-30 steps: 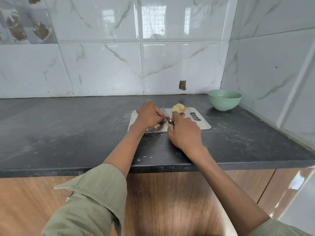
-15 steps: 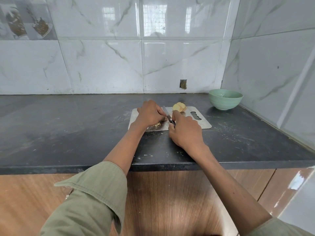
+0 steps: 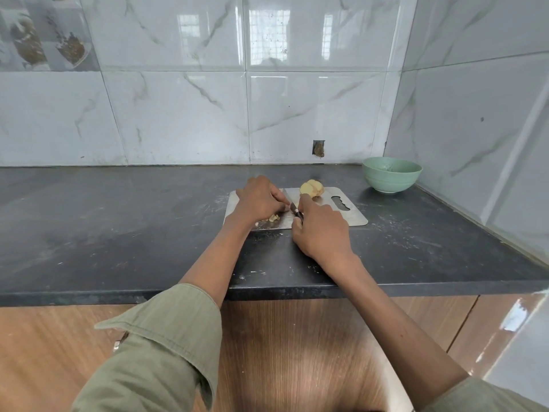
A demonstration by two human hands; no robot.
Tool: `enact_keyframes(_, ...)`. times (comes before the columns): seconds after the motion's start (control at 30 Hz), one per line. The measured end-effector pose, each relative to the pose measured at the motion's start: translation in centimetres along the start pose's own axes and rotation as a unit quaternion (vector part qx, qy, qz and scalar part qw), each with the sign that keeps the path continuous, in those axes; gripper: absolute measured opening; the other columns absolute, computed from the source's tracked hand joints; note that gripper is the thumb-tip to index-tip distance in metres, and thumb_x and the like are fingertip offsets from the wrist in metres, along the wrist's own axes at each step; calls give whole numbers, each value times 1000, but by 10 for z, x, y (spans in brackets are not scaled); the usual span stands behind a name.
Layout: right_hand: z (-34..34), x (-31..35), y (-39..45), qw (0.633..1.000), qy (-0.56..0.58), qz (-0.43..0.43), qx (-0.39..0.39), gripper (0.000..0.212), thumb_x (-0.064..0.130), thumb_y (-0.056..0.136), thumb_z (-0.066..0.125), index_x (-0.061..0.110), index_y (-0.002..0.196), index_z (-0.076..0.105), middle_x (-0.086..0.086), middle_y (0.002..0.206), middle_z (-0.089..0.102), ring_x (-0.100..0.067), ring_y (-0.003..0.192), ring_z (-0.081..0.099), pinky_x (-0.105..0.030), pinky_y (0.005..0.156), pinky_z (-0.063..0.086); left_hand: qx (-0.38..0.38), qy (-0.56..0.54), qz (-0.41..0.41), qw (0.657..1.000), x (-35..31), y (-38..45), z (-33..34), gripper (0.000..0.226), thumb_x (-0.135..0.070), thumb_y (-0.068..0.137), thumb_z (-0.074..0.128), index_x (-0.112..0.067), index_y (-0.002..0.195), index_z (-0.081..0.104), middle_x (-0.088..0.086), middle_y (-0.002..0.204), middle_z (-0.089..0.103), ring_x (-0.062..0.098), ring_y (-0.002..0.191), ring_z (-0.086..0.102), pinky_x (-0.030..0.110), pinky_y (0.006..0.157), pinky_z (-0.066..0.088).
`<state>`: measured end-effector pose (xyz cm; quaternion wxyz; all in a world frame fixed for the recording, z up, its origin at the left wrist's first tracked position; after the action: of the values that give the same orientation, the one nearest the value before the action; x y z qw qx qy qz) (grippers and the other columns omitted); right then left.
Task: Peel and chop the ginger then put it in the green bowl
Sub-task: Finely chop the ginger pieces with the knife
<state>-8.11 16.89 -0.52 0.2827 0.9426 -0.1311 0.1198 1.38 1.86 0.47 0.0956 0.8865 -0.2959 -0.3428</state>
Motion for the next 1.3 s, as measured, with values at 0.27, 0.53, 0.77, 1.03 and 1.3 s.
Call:
enact_keyframes(0.27,-3,0,-3,1000,27,-8,-7,16,30,98,48,19,110,47,-4,82,50,-32,76,48,-39,66,35,7,-12,-1,1000,2,2,3,19,-27,68,92,-42,69,80,-24,63,71,5,80,70,48,87,58)
enact_keyframes(0.53,-2,1,1,1000,15,-8,9,16,28,96,50,18,108,50,-4,82,46,-32,79,46,-38,68,36,-6,-42,-13,999,1,-1,1,29,-22,60,80,-33,83,67,-22,65,71,4,79,70,47,89,55)
enact_keyframes(0.77,1,0,10,999,21,3,34,15,29,95,51,20,107,51,-5,86,52,-32,83,51,-38,69,35,-5,-51,-15,999,4,1,3,32,-18,62,80,-31,86,65,-21,66,72,3,81,71,49,88,55)
enact_keyframes(1.03,0,4,-1,1000,2,3,6,17,25,97,49,17,112,49,-11,95,56,-35,83,49,-39,69,34,-15,-43,-30,999,5,1,2,28,-23,61,82,-34,82,67,-20,68,73,3,82,70,47,93,51)
enact_keyframes(1.3,-3,3,-3,1000,30,1,-2,16,28,97,47,18,109,48,-6,86,49,-34,79,48,-39,67,35,6,-50,-30,998,8,3,1,29,-23,60,84,-36,83,71,-21,66,73,7,84,73,50,94,54)
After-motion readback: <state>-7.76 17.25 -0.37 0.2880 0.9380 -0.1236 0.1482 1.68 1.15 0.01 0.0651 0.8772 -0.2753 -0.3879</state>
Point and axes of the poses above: each hand's wrist, its own y-axis towards the middle knuckle, its own z-axis out of the palm, x = y × z, the point moved 6 cm from there along y, towards the middle knuckle
